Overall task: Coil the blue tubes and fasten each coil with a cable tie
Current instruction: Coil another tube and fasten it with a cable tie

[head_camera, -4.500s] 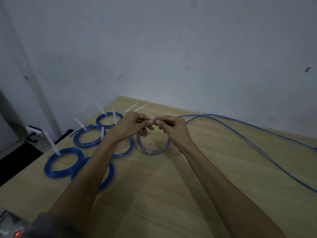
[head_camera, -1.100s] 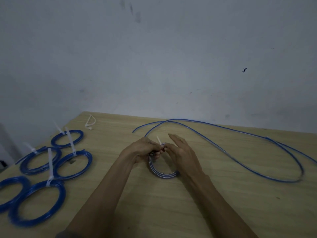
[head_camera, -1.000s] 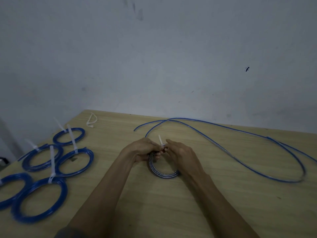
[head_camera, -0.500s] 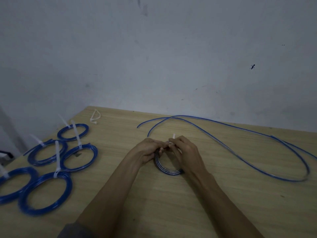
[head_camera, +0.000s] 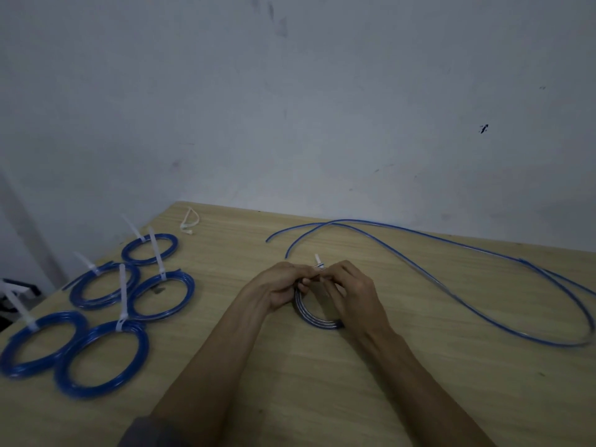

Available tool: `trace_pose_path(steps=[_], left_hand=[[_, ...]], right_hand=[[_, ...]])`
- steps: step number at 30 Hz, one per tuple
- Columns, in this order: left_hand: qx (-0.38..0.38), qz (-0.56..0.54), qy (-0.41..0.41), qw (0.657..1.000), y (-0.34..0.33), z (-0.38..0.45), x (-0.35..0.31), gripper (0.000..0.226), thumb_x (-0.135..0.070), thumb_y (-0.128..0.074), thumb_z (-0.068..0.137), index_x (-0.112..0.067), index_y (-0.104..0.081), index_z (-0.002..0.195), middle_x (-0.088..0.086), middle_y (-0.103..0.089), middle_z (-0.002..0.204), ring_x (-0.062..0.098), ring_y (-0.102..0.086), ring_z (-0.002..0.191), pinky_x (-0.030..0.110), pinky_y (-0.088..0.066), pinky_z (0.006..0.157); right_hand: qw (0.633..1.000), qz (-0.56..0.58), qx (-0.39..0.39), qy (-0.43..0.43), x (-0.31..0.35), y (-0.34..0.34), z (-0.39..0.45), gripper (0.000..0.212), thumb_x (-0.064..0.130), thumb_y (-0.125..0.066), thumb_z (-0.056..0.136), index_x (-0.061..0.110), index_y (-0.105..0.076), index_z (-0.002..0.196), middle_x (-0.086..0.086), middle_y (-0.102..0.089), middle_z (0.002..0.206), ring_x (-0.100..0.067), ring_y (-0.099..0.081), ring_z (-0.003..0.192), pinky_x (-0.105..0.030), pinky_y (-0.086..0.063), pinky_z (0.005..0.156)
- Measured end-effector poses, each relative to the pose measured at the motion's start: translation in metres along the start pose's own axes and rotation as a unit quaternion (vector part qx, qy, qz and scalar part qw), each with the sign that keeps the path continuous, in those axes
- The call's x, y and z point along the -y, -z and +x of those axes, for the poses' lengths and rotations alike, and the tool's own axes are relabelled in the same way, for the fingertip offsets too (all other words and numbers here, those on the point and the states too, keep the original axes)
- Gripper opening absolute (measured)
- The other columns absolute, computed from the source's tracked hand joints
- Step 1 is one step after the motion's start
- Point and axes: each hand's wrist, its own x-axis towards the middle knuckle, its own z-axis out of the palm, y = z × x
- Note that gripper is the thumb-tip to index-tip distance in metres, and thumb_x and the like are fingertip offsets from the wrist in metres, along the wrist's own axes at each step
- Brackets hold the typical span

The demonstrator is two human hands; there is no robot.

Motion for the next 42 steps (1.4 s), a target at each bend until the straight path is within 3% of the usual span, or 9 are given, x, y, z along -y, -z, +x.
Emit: trace_pose_path(steps=[6,11,16,22,27,32,38,42], left_hand=[[0.032,0.006,-0.009,0.999,0.001,-0.003,-0.002,0.014,-0.002,-0.055,0.098,0.0,-0.068,0.102,0.002,-0.069,0.082,0.0,-0.045,0.048,0.009,-0.036,0.045],[0.003,0.058,-0.086,0.995,-0.014,-0.006,0.009,0.017,-0.001,-0.059,0.096,-0.007,-0.075,0.099,0.001,-0.071,0.079,0.002,-0.047,0.054,0.012,-0.039,0.049],[-0.05,0.092,-0.135,0.985,-0.018,-0.003,0.013,0.01,-0.004,-0.064,0.095,-0.01,-0.073,0.096,0.003,-0.067,0.068,0.009,-0.054,0.054,0.019,-0.046,0.052],[-0.099,0.203,-0.176,0.958,-0.009,0.003,0.018,0.026,0.011,-0.049,0.094,-0.008,-0.064,0.084,0.005,-0.063,0.055,0.013,-0.054,0.047,0.021,-0.046,0.048],[-0.139,0.268,-0.201,0.932,-0.003,0.009,0.021,0.013,0.003,-0.059,0.094,-0.007,-0.066,0.091,0.012,-0.072,0.079,0.016,-0.069,0.069,0.025,-0.056,0.065],[-0.153,0.287,-0.192,0.926,0.002,0.015,0.023,0.015,0.001,-0.063,0.091,-0.012,-0.069,0.091,0.016,-0.074,0.088,0.028,-0.073,0.086,0.046,-0.06,0.085],[-0.122,0.253,-0.147,0.948,0.005,0.012,0.017,0.014,0.003,-0.062,0.088,-0.007,-0.07,0.093,0.018,-0.074,0.094,0.028,-0.072,0.096,0.039,-0.059,0.09],[-0.063,0.226,-0.13,0.963,0.01,0.006,0.011,0.028,0.007,-0.06,0.09,0.007,-0.066,0.117,0.022,-0.073,0.108,0.029,-0.07,0.105,0.031,-0.058,0.087]], right_hand=[[0.998,0.032,-0.045,-0.043,-0.002,-0.002,0.001,0.024,0.008,-0.073,0.089,0.008,-0.071,0.113,-0.002,-0.073,0.099,-0.009,-0.069,0.085,-0.028,-0.057,0.079],[0.985,0.046,-0.091,-0.137,-0.003,-0.001,0.008,0.008,0.012,-0.077,0.086,0.017,-0.073,0.092,0.01,-0.072,0.083,0.001,-0.065,0.074,-0.015,-0.047,0.068],[0.986,0.007,-0.089,-0.142,-0.003,-0.009,0.014,0.009,0.015,-0.07,0.089,0.02,-0.072,0.096,0.007,-0.067,0.101,-0.015,-0.061,0.096,-0.034,-0.052,0.082],[0.983,-0.005,-0.008,-0.181,-0.001,-0.028,0.015,0.003,0.026,-0.068,0.091,0.027,-0.067,0.094,0.001,-0.067,0.086,-0.02,-0.064,0.084,-0.04,-0.052,0.074],[0.973,0.02,-0.005,-0.228,-0.004,-0.034,0.017,0.004,0.026,-0.069,0.091,0.025,-0.07,0.094,-0.001,-0.067,0.095,-0.014,-0.06,0.097,-0.04,-0.052,0.085],[0.974,0.043,-0.005,-0.223,-0.005,-0.034,0.017,0.004,0.02,-0.07,0.09,0.017,-0.07,0.093,0.0,-0.075,0.089,-0.014,-0.07,0.087,-0.039,-0.056,0.081],[0.969,0.072,-0.016,-0.235,-0.003,-0.031,0.018,0.003,0.019,-0.072,0.089,0.016,-0.072,0.09,0.004,-0.075,0.085,-0.006,-0.069,0.082,-0.032,-0.057,0.079],[0.97,0.079,-0.006,-0.229,-0.003,-0.031,0.017,0.002,0.019,-0.072,0.089,0.018,-0.072,0.089,0.005,-0.075,0.082,-0.003,-0.068,0.078,-0.028,-0.056,0.076]])
